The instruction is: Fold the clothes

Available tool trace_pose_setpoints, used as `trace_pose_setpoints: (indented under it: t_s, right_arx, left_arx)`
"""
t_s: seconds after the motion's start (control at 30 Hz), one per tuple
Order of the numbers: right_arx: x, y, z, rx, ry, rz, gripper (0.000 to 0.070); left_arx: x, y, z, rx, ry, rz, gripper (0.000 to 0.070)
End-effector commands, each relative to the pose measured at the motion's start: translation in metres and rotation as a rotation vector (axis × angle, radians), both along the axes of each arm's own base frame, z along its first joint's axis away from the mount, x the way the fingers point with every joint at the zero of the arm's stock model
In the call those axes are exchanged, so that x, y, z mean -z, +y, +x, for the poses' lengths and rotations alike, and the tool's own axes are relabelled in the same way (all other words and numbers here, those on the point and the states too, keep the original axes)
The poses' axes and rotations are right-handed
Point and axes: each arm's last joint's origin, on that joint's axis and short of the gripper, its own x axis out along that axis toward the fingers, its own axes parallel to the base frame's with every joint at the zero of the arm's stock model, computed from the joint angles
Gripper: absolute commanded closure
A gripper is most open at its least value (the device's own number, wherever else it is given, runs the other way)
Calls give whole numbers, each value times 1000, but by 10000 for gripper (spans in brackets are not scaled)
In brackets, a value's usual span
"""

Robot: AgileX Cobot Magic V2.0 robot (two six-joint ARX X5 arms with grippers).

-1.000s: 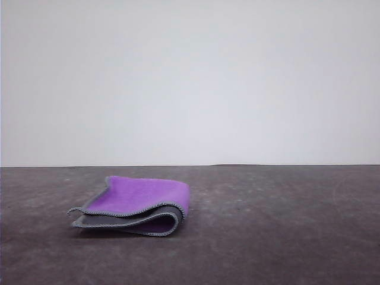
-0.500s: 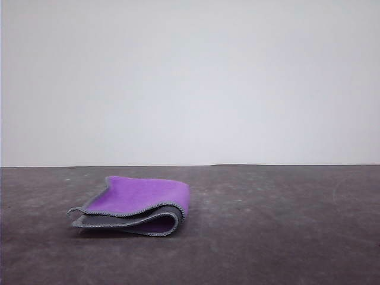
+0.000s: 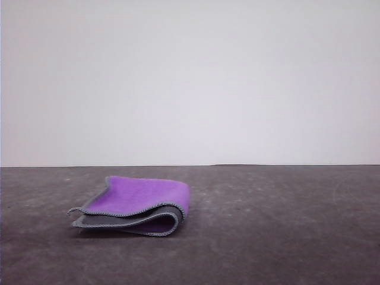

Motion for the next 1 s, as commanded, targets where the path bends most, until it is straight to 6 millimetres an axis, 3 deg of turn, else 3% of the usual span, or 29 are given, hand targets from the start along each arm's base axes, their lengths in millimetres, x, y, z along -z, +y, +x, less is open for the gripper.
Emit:
trace_pose_setpoints:
  t_s: [0.0,0.97]
  right_arx:
    - [0,0,0,7,-8,13,684]
    - [0,0,0,7,-8,13,684]
  left_arx:
    - [6,0,1,-1,7,9,700]
    - [6,0,1,-1,7,9,700]
